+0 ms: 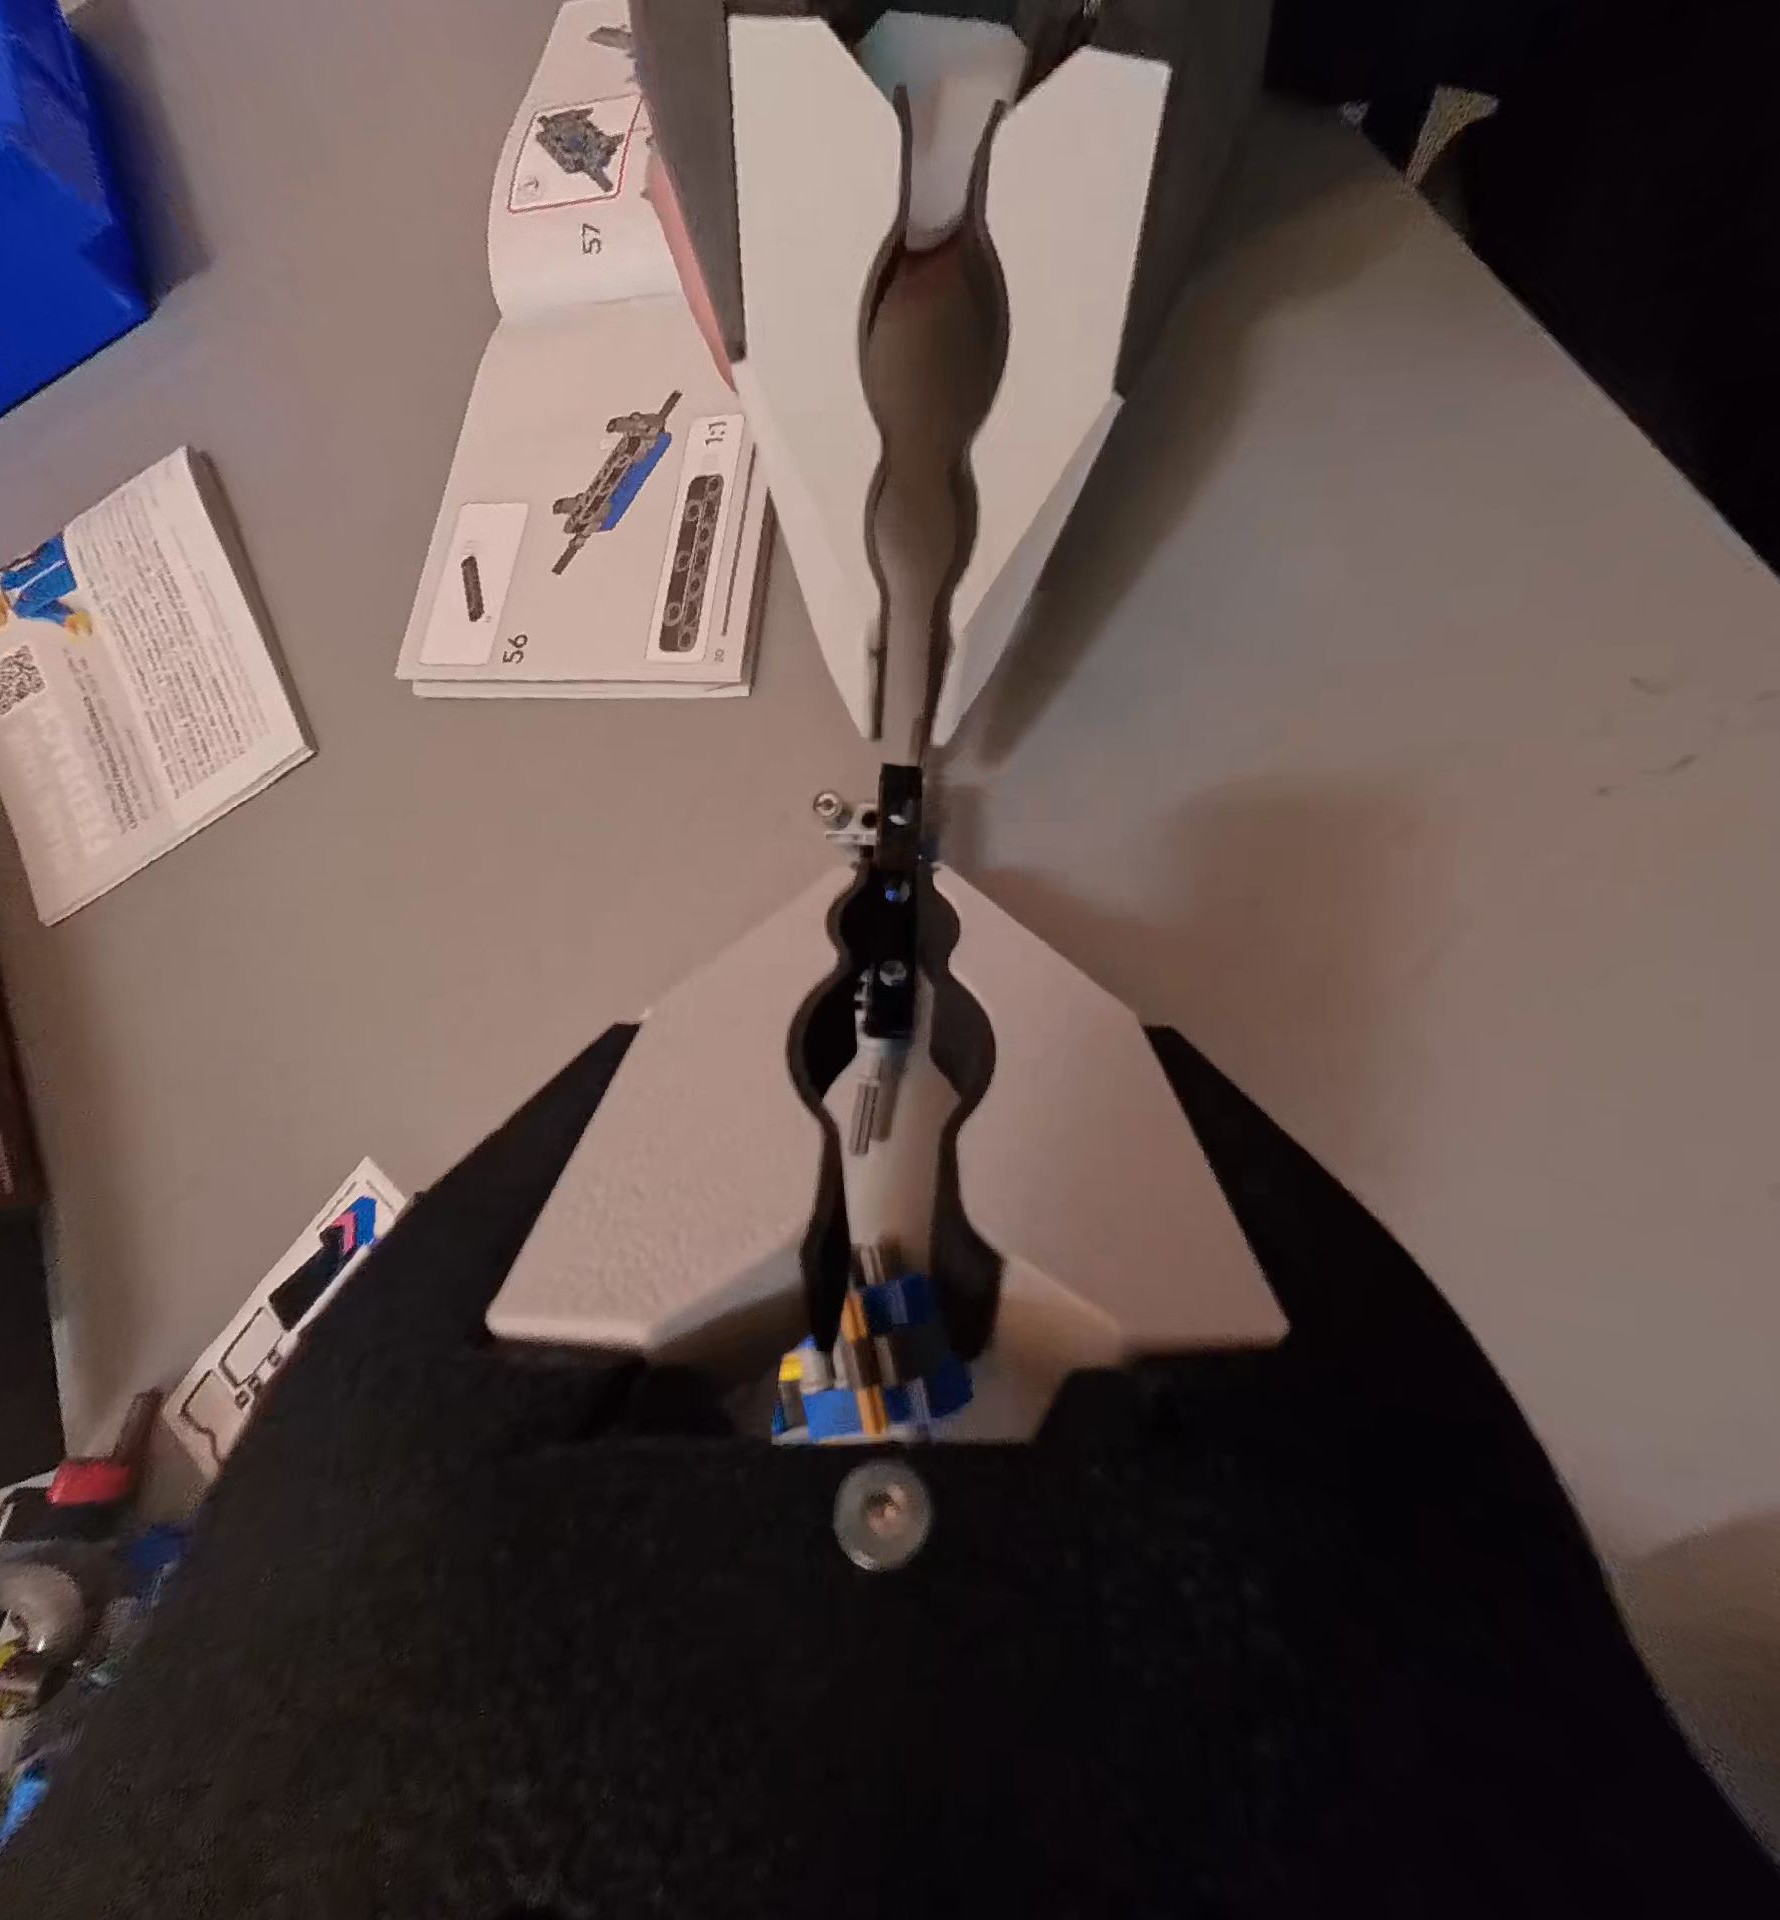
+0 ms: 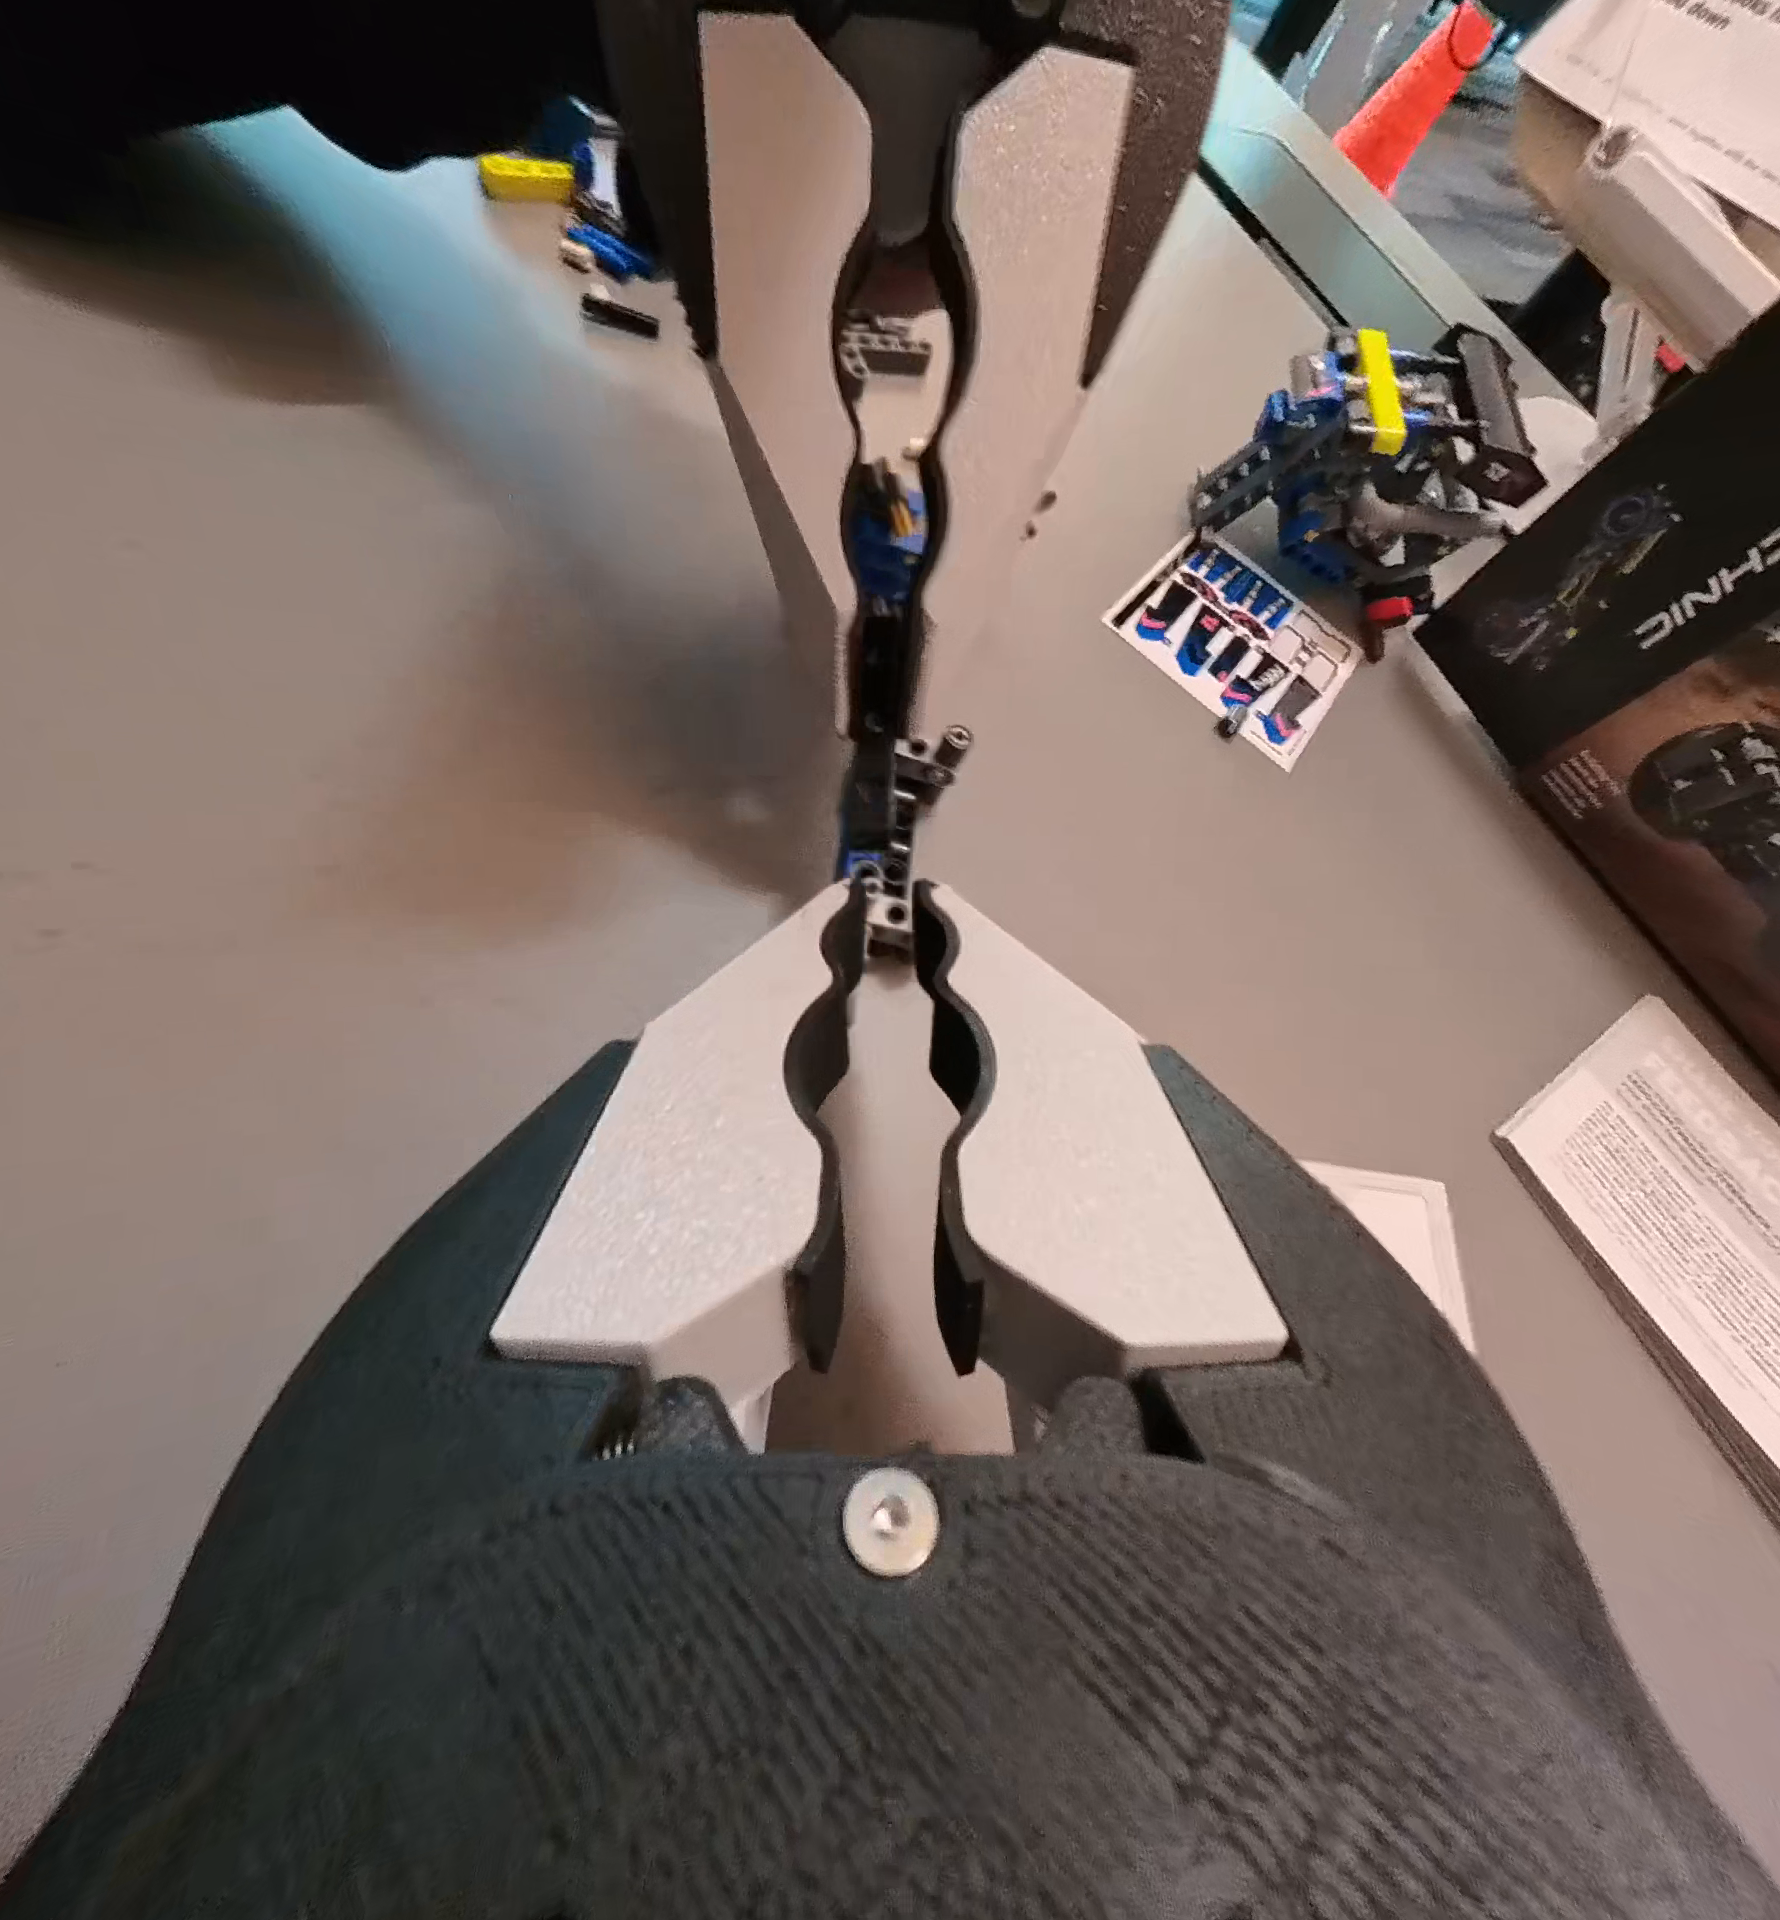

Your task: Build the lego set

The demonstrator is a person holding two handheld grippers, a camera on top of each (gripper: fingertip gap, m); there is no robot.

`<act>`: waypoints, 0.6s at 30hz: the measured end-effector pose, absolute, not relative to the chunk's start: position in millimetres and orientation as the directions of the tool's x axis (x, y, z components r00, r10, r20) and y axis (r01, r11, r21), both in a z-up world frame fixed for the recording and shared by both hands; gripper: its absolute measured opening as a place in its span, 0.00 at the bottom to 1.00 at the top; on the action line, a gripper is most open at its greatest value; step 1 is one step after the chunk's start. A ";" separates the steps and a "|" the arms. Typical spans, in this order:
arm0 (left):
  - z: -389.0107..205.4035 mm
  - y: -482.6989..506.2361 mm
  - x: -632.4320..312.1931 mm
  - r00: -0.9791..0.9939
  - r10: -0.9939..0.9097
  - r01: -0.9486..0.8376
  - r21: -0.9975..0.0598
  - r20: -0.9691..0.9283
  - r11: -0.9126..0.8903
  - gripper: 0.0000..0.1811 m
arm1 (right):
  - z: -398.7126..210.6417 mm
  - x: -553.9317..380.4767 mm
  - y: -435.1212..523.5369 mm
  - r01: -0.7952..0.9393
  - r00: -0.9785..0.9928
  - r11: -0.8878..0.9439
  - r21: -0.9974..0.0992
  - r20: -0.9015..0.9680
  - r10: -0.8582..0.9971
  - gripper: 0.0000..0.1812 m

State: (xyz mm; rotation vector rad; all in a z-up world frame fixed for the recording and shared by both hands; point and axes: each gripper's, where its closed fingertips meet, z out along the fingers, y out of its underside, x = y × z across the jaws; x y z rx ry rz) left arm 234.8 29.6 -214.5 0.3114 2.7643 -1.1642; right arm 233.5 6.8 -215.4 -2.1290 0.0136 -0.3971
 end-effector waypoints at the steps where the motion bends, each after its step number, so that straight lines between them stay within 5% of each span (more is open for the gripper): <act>1: -215.3 30.9 235.0 -0.972 0.141 0.235 -0.691 -0.190 0.684 0.02 | -215.0 235.0 4.6 0.136 0.949 -0.559 -0.818 0.271 -0.164 0.04; 18: -224.3 24.0 238.7 -0.979 0.155 0.203 -0.738 -0.133 0.644 0.02 | -224.2 234.0 16.0 0.080 0.973 -0.527 -0.846 0.181 -0.143 0.04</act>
